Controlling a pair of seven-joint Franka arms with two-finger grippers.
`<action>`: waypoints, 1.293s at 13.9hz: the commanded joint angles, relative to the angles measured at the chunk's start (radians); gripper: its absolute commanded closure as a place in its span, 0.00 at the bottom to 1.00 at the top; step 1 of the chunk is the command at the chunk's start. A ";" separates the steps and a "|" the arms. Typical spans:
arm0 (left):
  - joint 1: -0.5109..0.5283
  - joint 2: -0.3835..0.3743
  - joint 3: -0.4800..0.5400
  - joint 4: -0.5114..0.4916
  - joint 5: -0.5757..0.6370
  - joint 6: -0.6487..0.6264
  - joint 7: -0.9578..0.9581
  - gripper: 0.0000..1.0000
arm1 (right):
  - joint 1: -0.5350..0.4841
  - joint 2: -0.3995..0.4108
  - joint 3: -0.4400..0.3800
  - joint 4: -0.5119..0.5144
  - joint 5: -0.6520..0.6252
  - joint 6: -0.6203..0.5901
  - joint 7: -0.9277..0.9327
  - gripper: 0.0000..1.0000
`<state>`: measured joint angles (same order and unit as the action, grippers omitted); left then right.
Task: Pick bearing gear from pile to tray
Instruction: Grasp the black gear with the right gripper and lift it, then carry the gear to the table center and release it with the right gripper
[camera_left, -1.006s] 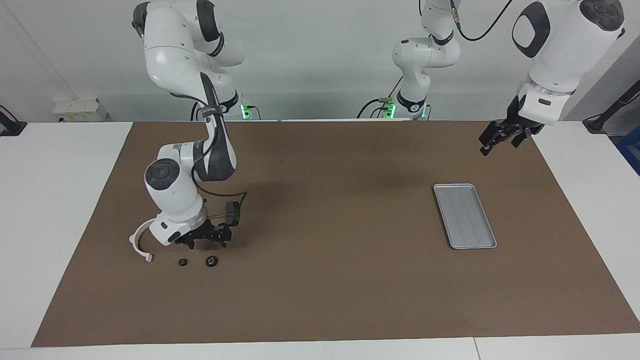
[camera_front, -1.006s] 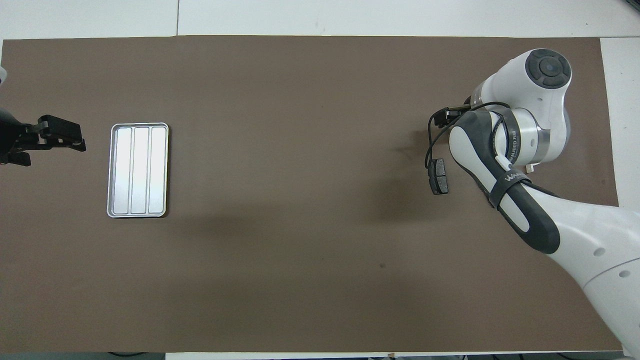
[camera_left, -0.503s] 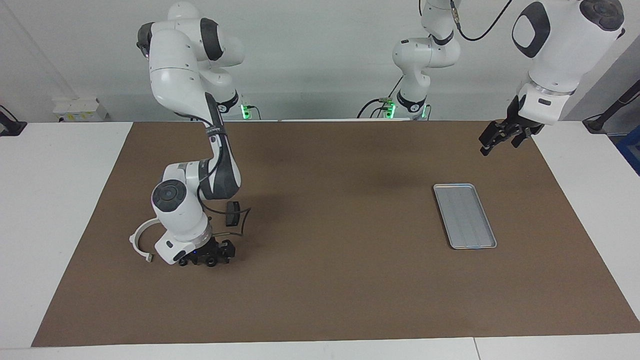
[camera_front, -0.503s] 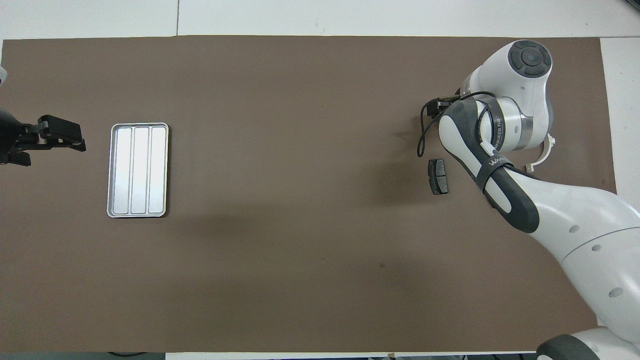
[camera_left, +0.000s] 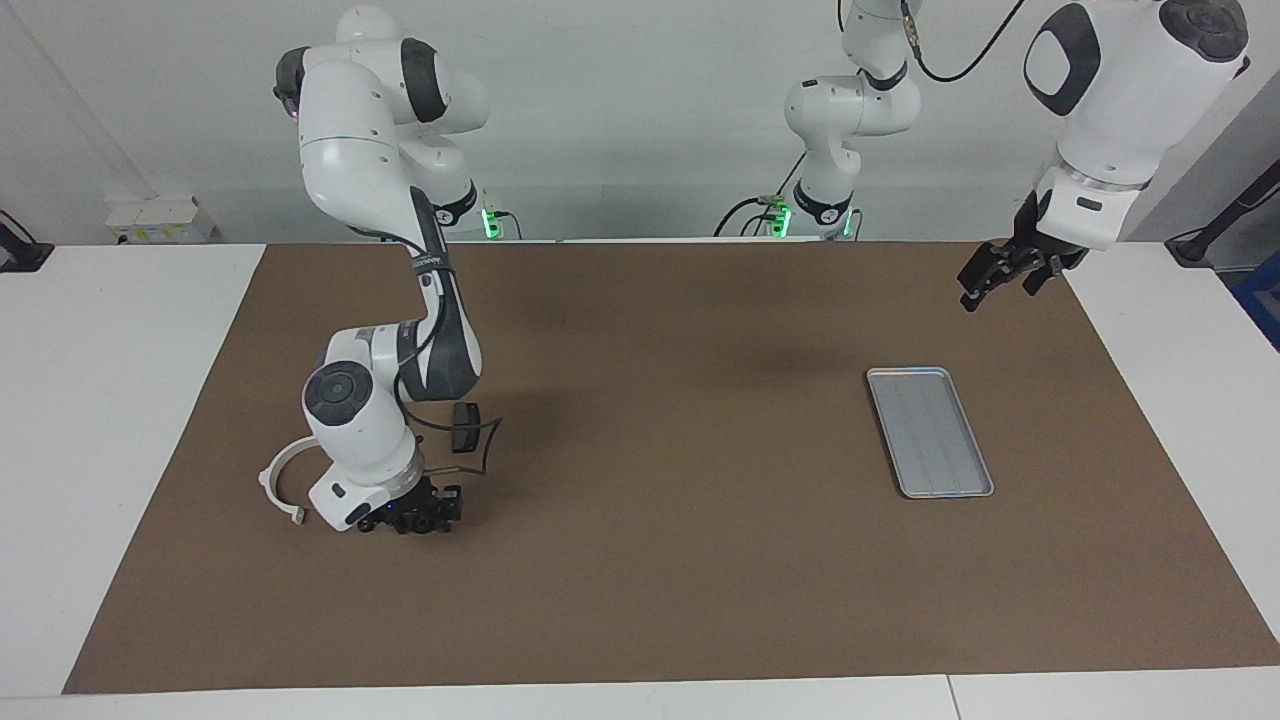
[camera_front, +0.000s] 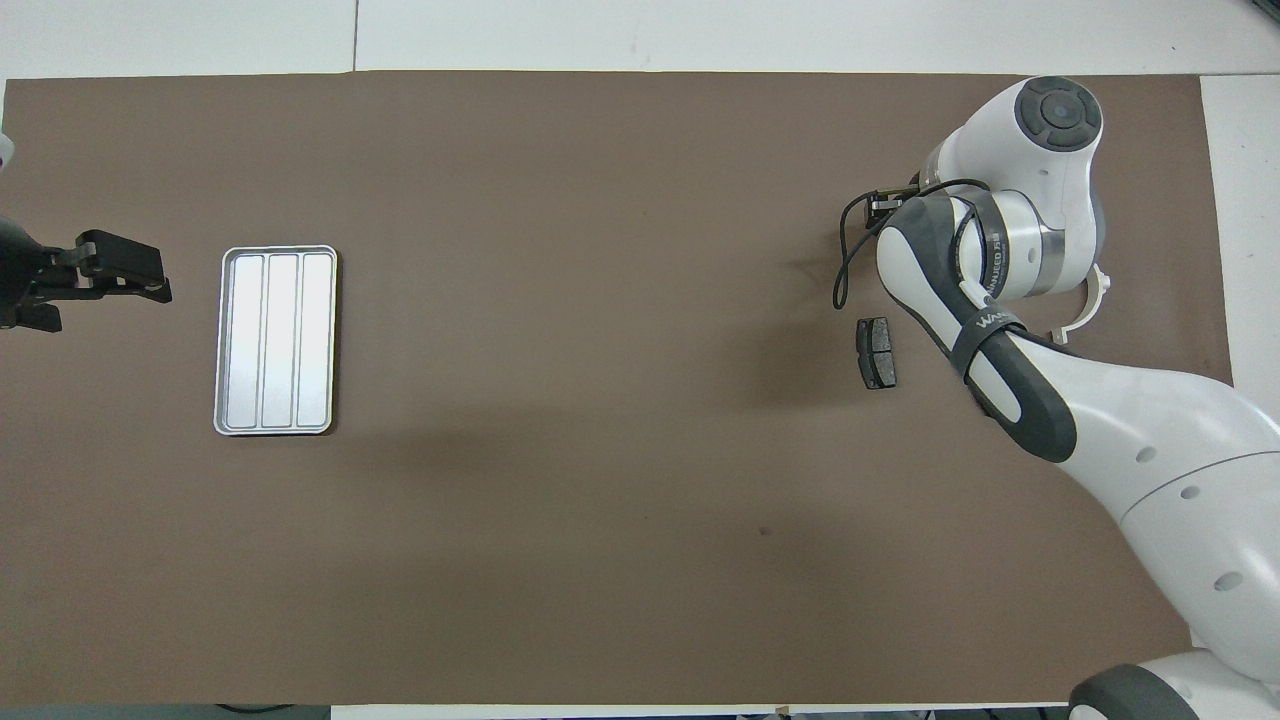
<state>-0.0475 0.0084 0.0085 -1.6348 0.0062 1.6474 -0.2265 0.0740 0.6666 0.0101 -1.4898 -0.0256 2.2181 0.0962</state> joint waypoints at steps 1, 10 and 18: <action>-0.002 -0.002 0.004 0.007 -0.003 -0.020 0.004 0.00 | -0.013 0.015 0.007 0.020 -0.013 -0.005 0.028 0.99; -0.002 -0.002 0.004 0.007 -0.003 -0.020 0.004 0.00 | 0.116 -0.062 0.011 0.279 0.007 -0.508 0.233 1.00; -0.002 -0.002 0.004 0.007 -0.003 -0.020 0.004 0.00 | 0.513 -0.073 0.025 0.345 0.110 -0.476 1.089 1.00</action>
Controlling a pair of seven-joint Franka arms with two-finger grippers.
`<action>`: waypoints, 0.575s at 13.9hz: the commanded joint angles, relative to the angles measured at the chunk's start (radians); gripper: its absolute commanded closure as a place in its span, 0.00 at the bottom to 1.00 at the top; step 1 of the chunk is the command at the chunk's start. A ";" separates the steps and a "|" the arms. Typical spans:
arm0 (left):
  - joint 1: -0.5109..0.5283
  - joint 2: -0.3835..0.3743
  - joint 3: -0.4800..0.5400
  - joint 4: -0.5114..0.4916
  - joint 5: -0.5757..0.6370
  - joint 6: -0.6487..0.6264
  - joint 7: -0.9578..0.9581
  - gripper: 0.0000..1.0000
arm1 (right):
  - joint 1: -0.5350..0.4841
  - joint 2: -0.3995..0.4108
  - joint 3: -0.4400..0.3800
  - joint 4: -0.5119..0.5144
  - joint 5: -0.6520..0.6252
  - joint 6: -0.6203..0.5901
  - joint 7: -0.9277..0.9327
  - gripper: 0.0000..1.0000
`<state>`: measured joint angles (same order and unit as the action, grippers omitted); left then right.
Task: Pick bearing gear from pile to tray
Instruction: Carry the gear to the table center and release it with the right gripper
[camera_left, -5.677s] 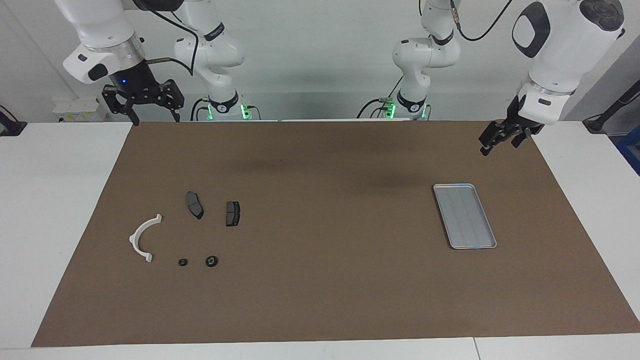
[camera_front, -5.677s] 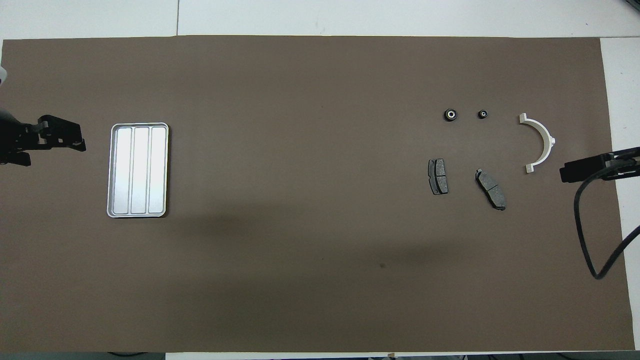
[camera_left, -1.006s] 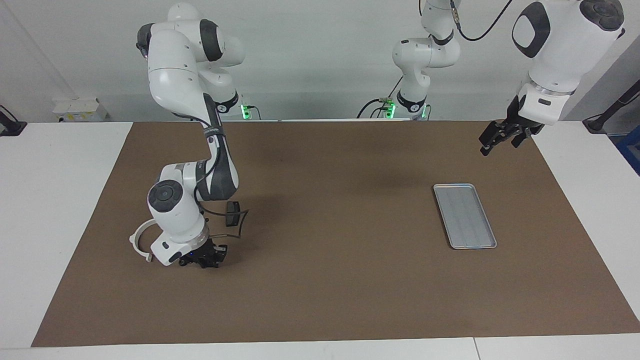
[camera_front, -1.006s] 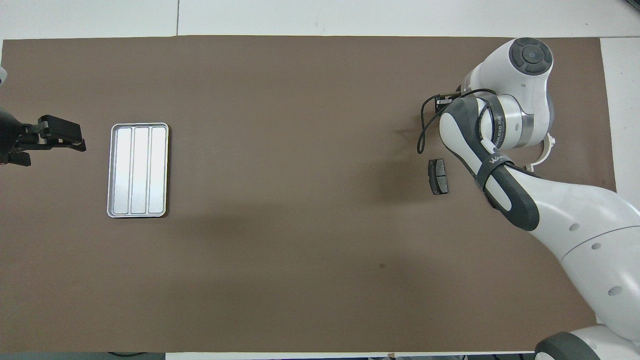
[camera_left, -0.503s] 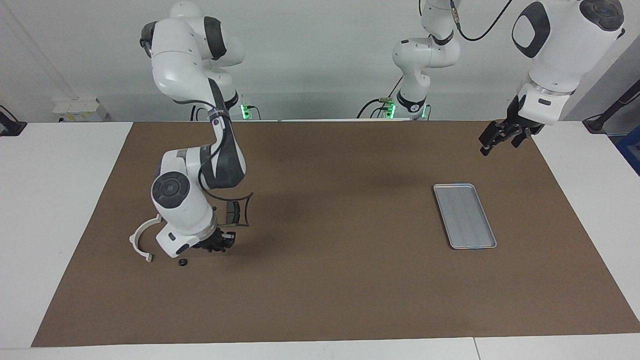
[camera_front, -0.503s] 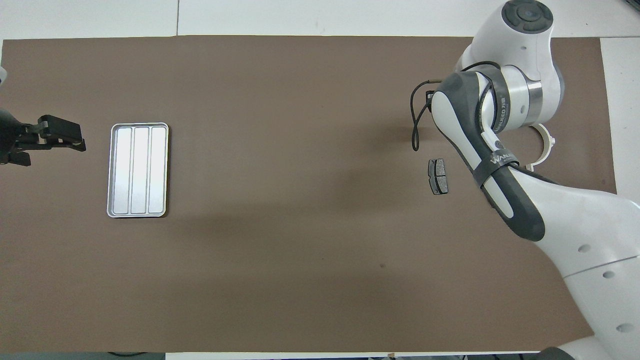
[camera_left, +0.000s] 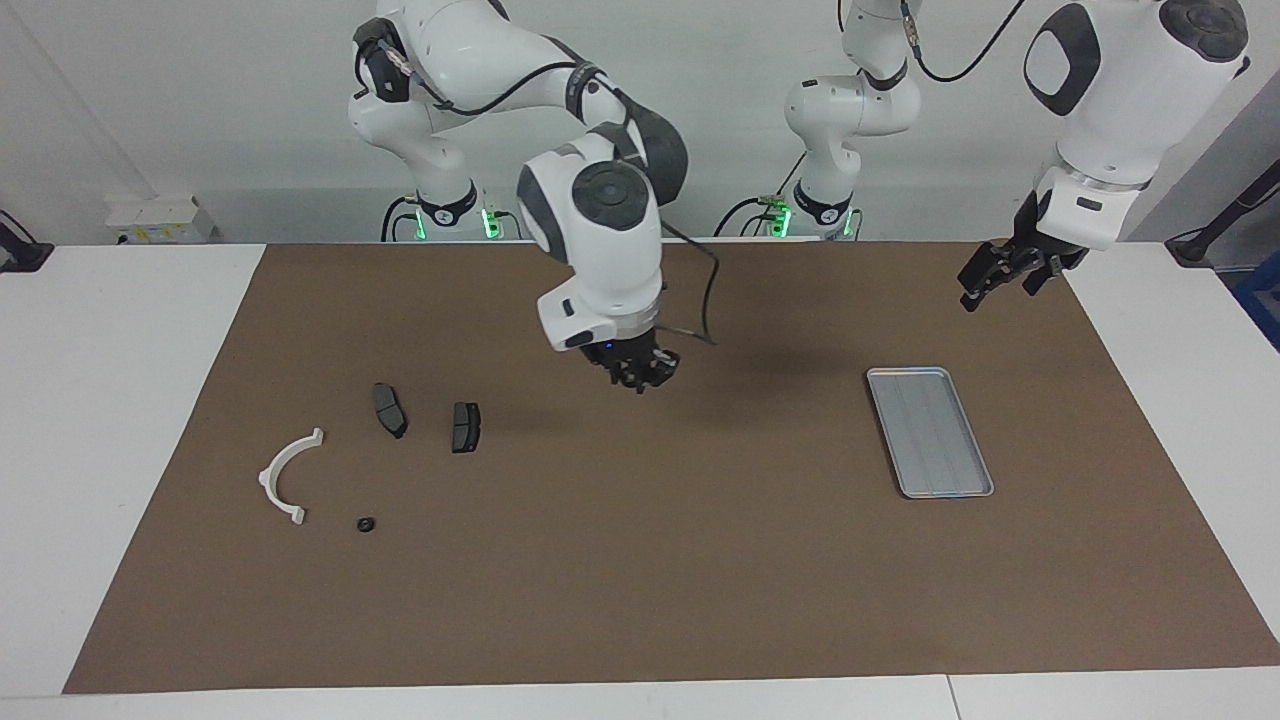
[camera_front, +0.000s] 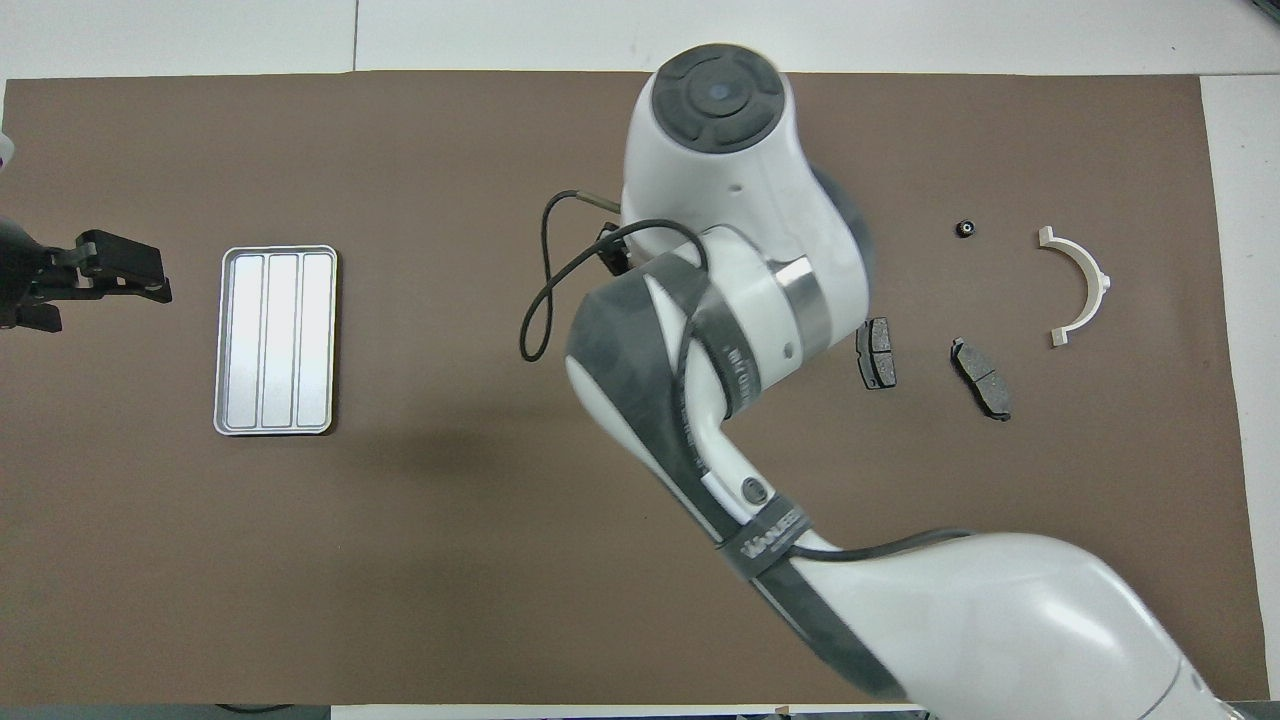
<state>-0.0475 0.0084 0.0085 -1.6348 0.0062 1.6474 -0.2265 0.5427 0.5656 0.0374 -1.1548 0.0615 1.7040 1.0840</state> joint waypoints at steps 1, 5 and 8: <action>-0.002 -0.002 0.004 0.007 -0.003 -0.020 0.004 0.00 | 0.090 0.057 -0.005 0.010 0.014 0.075 0.159 1.00; -0.002 -0.002 0.004 0.007 -0.003 -0.020 0.004 0.00 | 0.169 0.170 -0.004 0.004 -0.072 0.196 0.287 1.00; -0.002 -0.002 0.004 0.007 -0.003 -0.020 0.004 0.00 | 0.184 0.191 -0.005 -0.054 -0.078 0.311 0.312 1.00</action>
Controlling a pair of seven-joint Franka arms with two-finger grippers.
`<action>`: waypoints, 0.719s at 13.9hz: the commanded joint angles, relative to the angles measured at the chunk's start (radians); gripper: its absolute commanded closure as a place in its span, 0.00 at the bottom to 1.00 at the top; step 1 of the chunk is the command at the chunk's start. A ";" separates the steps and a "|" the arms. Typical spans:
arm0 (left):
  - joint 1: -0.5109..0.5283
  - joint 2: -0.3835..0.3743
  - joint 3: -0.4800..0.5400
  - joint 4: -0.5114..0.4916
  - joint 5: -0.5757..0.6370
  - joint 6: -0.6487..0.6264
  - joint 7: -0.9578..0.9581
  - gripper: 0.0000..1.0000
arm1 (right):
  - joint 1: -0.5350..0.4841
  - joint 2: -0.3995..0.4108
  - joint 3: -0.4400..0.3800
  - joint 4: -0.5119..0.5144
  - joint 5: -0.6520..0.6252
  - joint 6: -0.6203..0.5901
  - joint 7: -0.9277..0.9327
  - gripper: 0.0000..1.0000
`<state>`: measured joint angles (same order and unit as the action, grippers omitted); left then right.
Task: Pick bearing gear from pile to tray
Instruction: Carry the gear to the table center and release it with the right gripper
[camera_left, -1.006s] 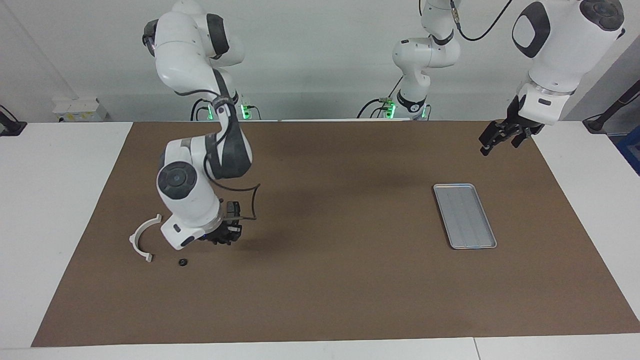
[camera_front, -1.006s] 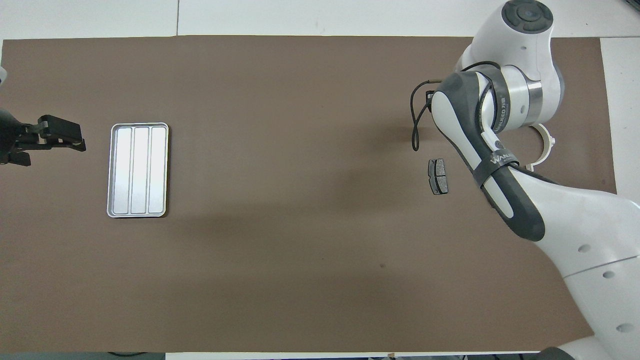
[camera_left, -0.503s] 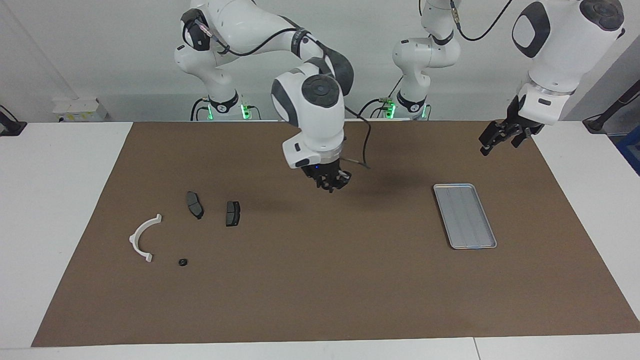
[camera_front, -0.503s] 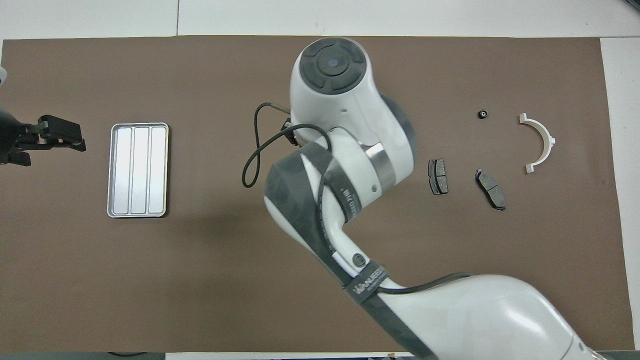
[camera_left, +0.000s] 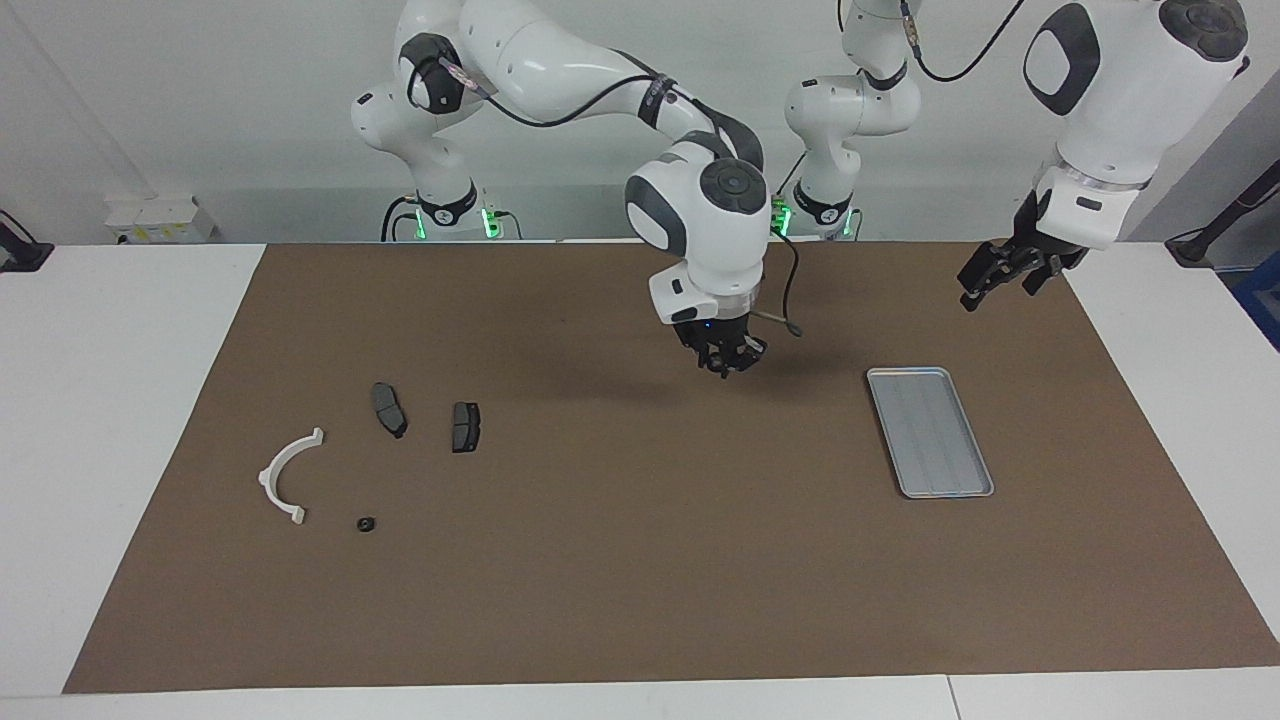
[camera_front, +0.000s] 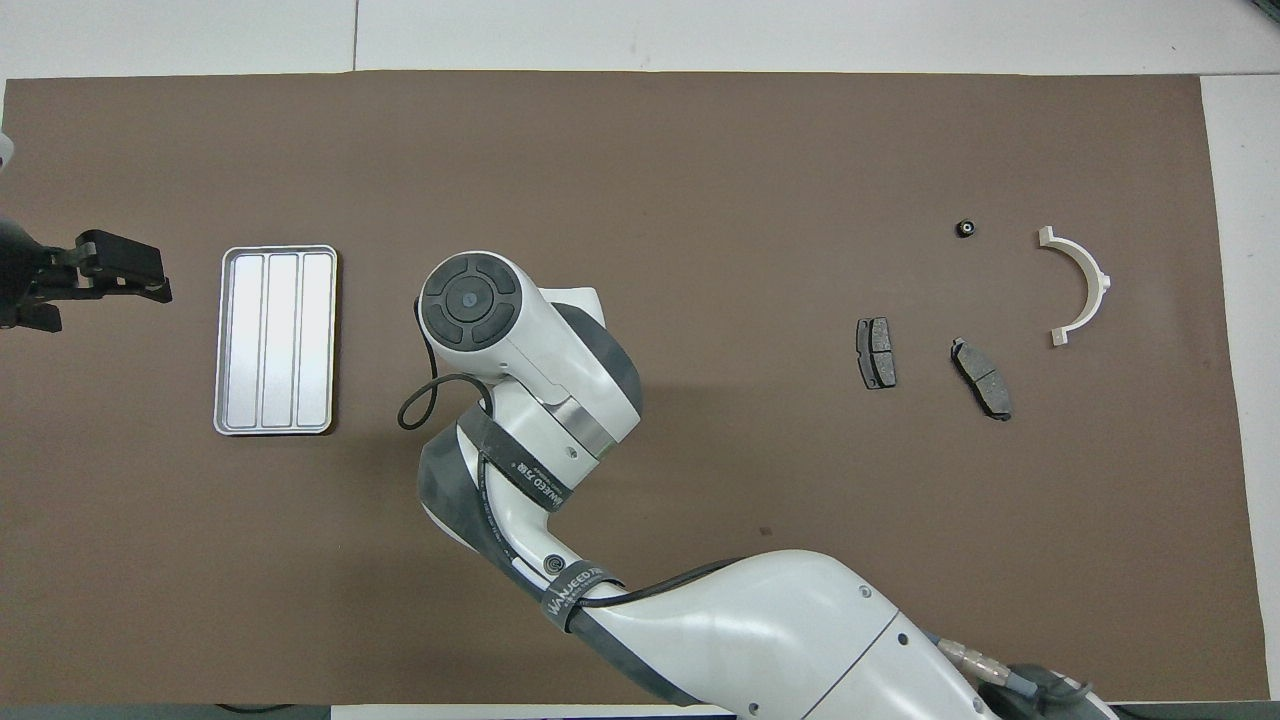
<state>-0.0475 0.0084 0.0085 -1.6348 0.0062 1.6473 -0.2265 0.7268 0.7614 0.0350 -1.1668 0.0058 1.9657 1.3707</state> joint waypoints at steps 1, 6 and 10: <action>-0.002 -0.002 0.004 0.007 -0.003 -0.020 0.004 0.00 | 0.006 0.018 -0.003 -0.044 -0.038 0.080 0.040 1.00; -0.002 -0.002 0.004 0.007 -0.003 -0.020 0.004 0.00 | 0.022 0.082 -0.003 -0.039 -0.084 0.108 0.070 1.00; -0.002 -0.002 0.004 0.007 -0.003 -0.020 0.004 0.00 | 0.019 0.082 -0.006 -0.027 -0.089 0.071 0.068 0.04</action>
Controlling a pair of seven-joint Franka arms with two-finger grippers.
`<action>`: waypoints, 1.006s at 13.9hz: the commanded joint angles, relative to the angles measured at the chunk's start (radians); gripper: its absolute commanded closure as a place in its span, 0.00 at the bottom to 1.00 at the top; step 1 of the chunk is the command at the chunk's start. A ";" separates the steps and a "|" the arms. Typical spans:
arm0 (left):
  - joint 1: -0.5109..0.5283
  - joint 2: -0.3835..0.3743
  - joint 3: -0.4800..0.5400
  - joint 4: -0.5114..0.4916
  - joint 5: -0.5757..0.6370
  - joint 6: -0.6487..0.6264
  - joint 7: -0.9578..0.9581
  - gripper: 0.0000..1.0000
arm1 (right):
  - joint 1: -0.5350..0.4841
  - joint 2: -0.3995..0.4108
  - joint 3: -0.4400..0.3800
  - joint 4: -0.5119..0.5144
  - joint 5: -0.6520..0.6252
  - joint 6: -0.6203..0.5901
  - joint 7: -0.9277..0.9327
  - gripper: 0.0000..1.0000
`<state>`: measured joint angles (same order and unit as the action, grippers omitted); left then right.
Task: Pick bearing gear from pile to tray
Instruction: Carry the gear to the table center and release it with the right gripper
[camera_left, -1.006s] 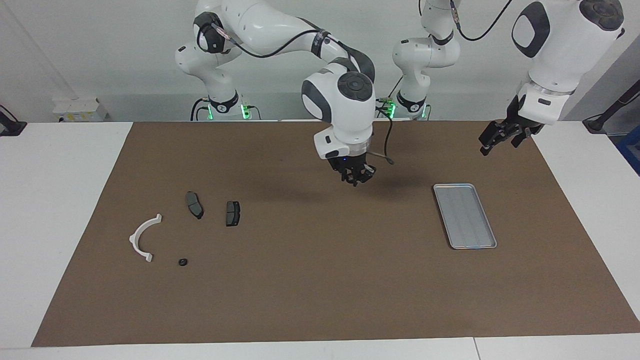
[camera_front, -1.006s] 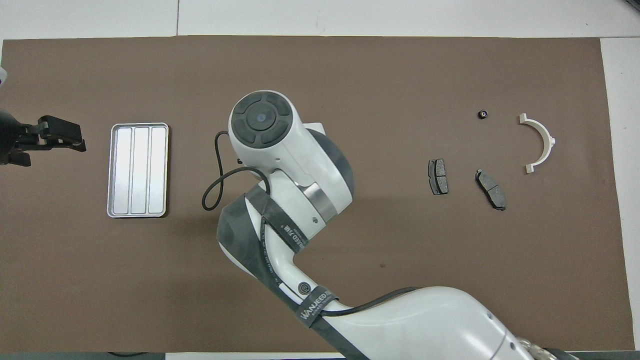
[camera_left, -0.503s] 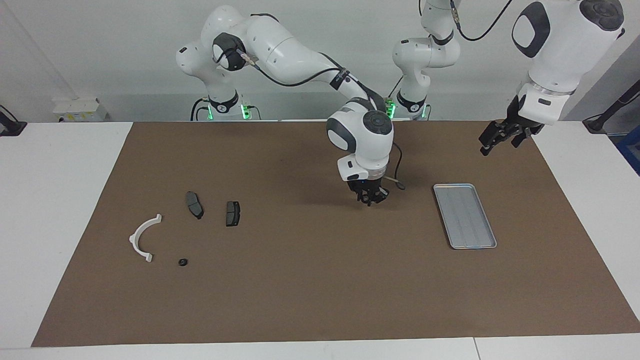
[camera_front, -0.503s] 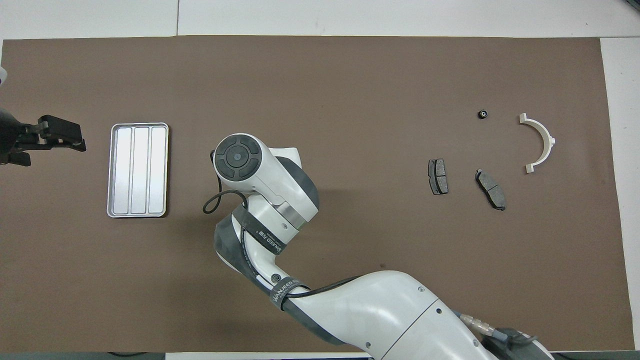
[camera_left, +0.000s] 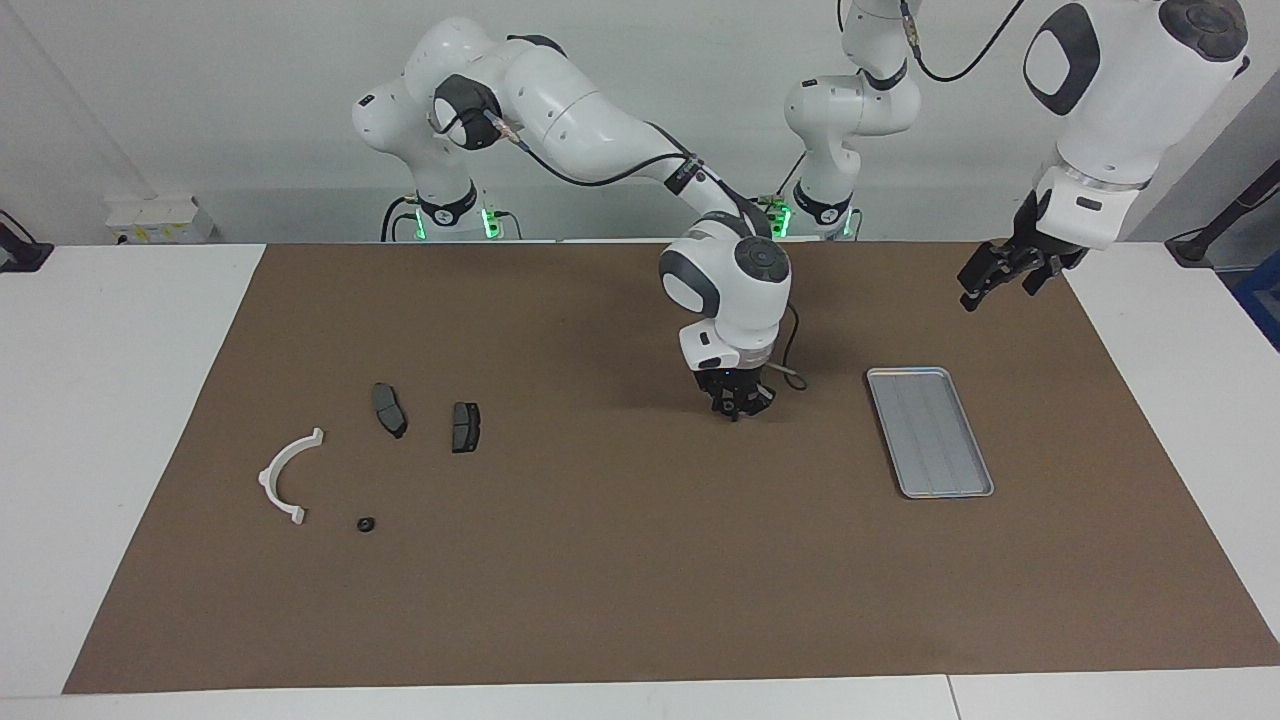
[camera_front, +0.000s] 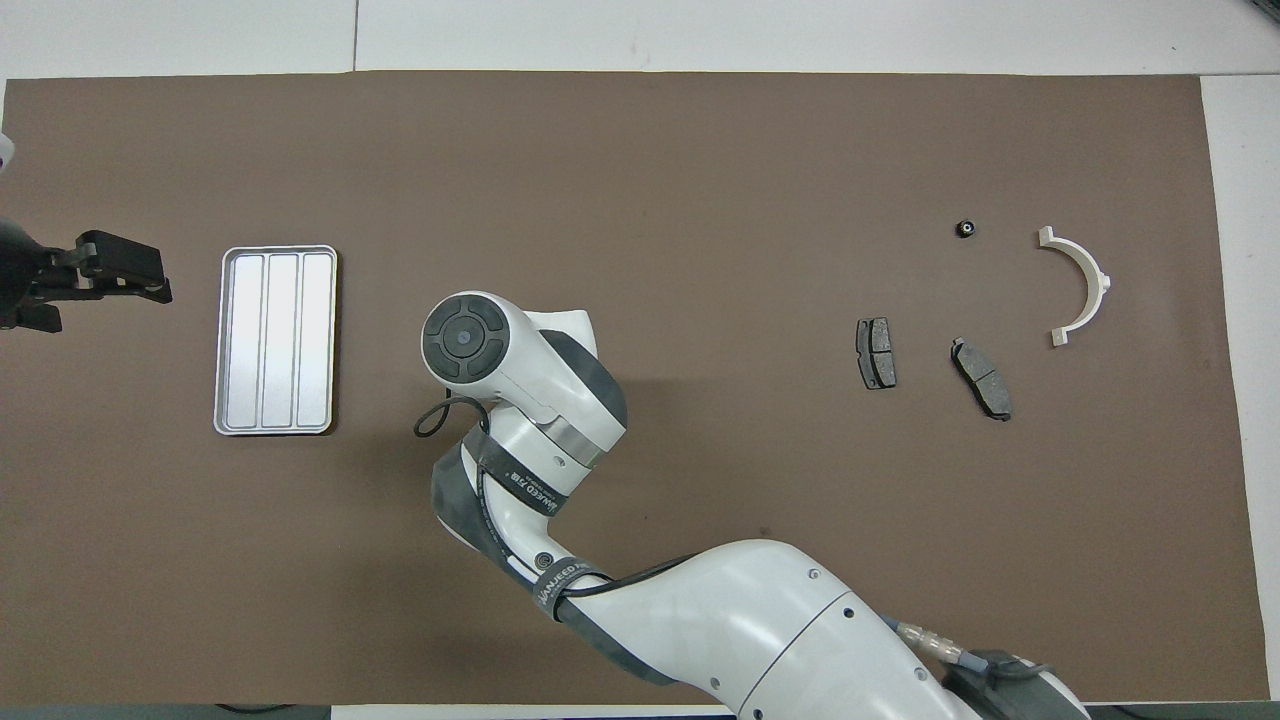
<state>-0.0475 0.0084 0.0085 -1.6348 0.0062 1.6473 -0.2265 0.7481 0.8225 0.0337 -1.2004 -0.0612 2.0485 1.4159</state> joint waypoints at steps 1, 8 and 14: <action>-0.002 -0.002 0.004 0.007 -0.003 -0.018 0.004 0.00 | -0.010 0.018 -0.008 0.018 -0.020 -0.036 0.020 0.00; -0.002 -0.002 0.004 0.007 -0.003 -0.018 0.004 0.00 | -0.252 -0.130 0.034 0.199 0.021 -0.346 -0.349 0.00; -0.002 -0.004 0.004 0.007 -0.003 -0.020 0.003 0.00 | -0.585 -0.203 0.029 0.138 -0.002 -0.398 -1.252 0.00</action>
<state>-0.0475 0.0084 0.0085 -1.6348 0.0062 1.6437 -0.2265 0.2563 0.6259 0.0433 -0.9967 -0.0587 1.6140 0.4099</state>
